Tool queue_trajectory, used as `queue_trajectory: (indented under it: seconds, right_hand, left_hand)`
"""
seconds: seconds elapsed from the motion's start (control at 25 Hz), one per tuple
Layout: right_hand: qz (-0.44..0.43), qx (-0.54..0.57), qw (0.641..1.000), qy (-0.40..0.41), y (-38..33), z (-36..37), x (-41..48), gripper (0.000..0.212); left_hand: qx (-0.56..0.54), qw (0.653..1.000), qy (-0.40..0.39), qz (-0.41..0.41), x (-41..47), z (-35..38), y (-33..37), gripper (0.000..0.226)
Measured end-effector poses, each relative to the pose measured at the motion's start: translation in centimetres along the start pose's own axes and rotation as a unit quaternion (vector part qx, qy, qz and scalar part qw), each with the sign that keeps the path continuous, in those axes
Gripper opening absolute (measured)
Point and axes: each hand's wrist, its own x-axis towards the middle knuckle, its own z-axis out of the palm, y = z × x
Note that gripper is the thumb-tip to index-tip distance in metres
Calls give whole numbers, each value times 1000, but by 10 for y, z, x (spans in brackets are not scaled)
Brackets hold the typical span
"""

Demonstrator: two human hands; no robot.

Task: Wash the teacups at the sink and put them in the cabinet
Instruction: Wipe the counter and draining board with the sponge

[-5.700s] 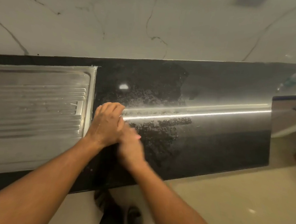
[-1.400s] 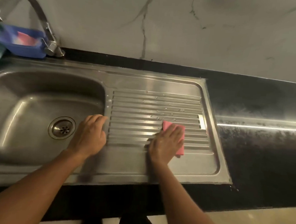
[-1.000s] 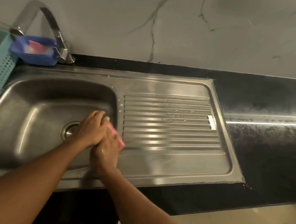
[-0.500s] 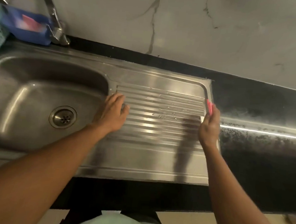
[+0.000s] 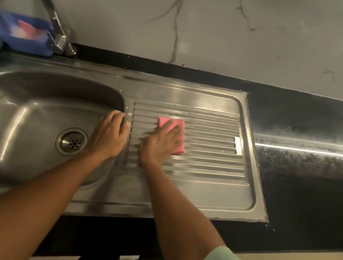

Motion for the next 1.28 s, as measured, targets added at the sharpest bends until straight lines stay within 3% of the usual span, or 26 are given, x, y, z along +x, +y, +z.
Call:
queue_trajectory:
  seconds: [0.16, 0.24, 0.36, 0.52, 0.64, 0.76, 0.92, 1.08, 1.28]
  right_hand:
    - [-55, 46, 993, -93, -61, 32, -49, 63]
    - [-78, 124, 982, -120, -86, 41, -66, 59]
    - [-21, 319, 932, -173, -112, 27, -70, 54]
    - [7, 371, 915, -159, -100, -17, -35, 33]
    - [-62, 309, 949, -32, -31, -90, 31, 34]
    - [-95, 109, 987, 73, 68, -161, 107, 49]
    - [-16, -171, 985, 32, 132, -127, 141, 57]
    - [49, -128, 990, 33, 70, -74, 108, 64]
    - [0, -67, 995, -70, -43, 2, 20, 61]
  left_hand:
    - [-17, 1000, -4, -19, 3, -27, -23, 48]
    - [-41, 999, -3, -28, 2, -44, -35, 59]
    - [-104, 993, 21, -53, 3, -63, -39, 63]
    - [-117, 992, 22, -30, 10, -58, -11, 52]
    - [-96, 995, 1, 11, 14, -34, 16, 67]
    - [-79, 997, -15, 17, 15, -4, 38, 70]
    - [-65, 998, -12, 21, 13, 17, 39, 48]
    - [-46, 999, -5, 10, 14, 11, 14, 44]
    - [-36, 999, 8, -7, 15, -14, -21, 42]
